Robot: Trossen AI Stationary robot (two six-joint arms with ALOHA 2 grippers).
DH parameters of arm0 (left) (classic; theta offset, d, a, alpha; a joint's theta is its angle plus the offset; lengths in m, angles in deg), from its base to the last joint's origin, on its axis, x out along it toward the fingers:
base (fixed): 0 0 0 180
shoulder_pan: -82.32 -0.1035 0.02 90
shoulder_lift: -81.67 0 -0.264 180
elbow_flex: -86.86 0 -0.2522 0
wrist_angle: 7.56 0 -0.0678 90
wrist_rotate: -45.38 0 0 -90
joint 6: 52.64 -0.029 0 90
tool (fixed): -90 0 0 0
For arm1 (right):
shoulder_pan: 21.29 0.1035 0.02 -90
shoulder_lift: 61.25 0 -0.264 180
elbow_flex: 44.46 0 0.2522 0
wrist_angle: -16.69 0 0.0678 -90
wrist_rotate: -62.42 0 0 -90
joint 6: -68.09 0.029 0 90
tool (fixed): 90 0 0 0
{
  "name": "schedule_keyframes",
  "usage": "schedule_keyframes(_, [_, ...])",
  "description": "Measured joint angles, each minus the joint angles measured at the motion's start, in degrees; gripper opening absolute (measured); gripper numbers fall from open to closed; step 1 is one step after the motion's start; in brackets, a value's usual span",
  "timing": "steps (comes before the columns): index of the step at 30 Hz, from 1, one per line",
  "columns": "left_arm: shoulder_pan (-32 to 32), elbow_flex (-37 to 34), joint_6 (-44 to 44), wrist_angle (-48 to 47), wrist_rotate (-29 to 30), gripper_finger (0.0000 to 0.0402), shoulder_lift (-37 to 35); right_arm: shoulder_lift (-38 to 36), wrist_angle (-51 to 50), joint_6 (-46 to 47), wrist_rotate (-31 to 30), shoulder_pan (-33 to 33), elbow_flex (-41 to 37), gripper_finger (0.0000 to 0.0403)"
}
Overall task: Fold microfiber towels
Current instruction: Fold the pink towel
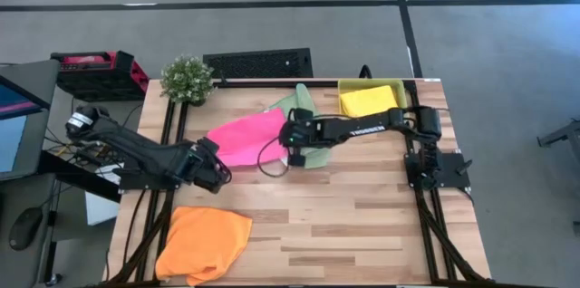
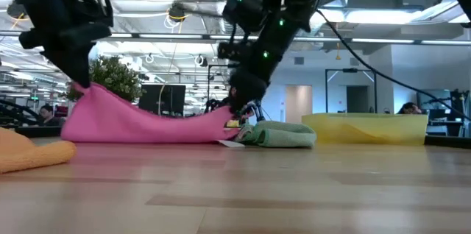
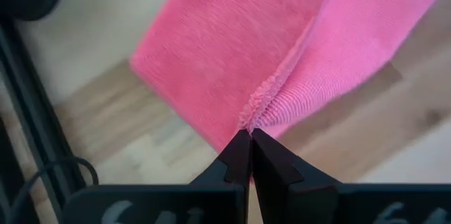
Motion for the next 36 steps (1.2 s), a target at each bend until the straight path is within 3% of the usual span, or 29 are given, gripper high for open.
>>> schedule_keyframes(21, [-15.73, -5.03, -0.43, 0.32, 5.49, 0.0000, 0.00, 0.27, 9.63, -6.85, -2.76, -6.90, -0.14, 0.0005])
schedule_keyframes(29, [-16.78, -5.03, -1.88, 1.50, 6.79, 0.0000, 0.00, 0.27, 9.90, -6.73, -3.08, -7.85, -0.14, 0.0017])
schedule_keyframes(36, [-16.80, -5.03, 2.34, 1.67, 10.21, 0.0002, 0.00, 0.27, 10.81, -6.72, -3.11, -8.02, -0.14, 0.0041])
